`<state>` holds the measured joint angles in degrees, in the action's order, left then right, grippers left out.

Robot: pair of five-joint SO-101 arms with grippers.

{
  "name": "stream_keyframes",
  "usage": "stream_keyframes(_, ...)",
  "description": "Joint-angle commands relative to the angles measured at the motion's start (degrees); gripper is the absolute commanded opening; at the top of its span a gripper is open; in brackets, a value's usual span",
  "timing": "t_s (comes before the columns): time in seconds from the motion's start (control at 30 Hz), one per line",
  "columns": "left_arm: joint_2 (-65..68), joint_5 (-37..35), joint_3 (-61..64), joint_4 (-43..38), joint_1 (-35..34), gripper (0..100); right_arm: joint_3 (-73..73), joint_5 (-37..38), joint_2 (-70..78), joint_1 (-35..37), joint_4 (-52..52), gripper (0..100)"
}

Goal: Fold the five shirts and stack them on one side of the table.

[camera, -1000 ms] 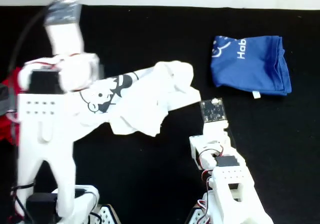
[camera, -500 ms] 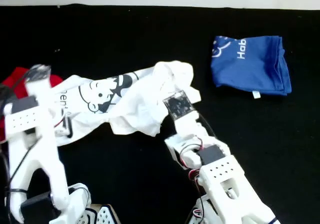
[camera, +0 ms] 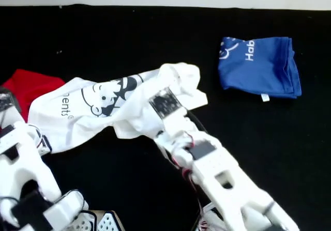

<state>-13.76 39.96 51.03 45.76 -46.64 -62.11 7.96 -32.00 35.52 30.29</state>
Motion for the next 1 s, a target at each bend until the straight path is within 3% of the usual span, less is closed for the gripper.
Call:
stream_keyframes(0.0, 5.14, -4.75, -4.35, -0.53, -0.66, 16, 11.03, 0.62, 12.26, 0.4, -1.1, 9.8)
stream_keyframes(0.2, 6.55, -15.65, -6.02, 3.87, -0.31, 16, 27.38, 0.88, 30.81, -1.27, -1.27, 9.8)
stream_keyframes(0.5, 6.9, -28.22, -2.33, 1.32, -0.22, 16, 55.25, 0.62, 52.44, -13.41, -1.1, 9.8)
stream_keyframes(0.73, 6.55, -28.48, -1.01, -0.26, 0.4, 16, 60.79, 0.79, 52.53, -16.48, 3.03, 9.8)
stream_keyframes(0.97, 6.55, -28.48, -1.01, -0.35, 0.4, 16, 60.79, 0.97, 43.91, -14.9, 23.96, 10.1)
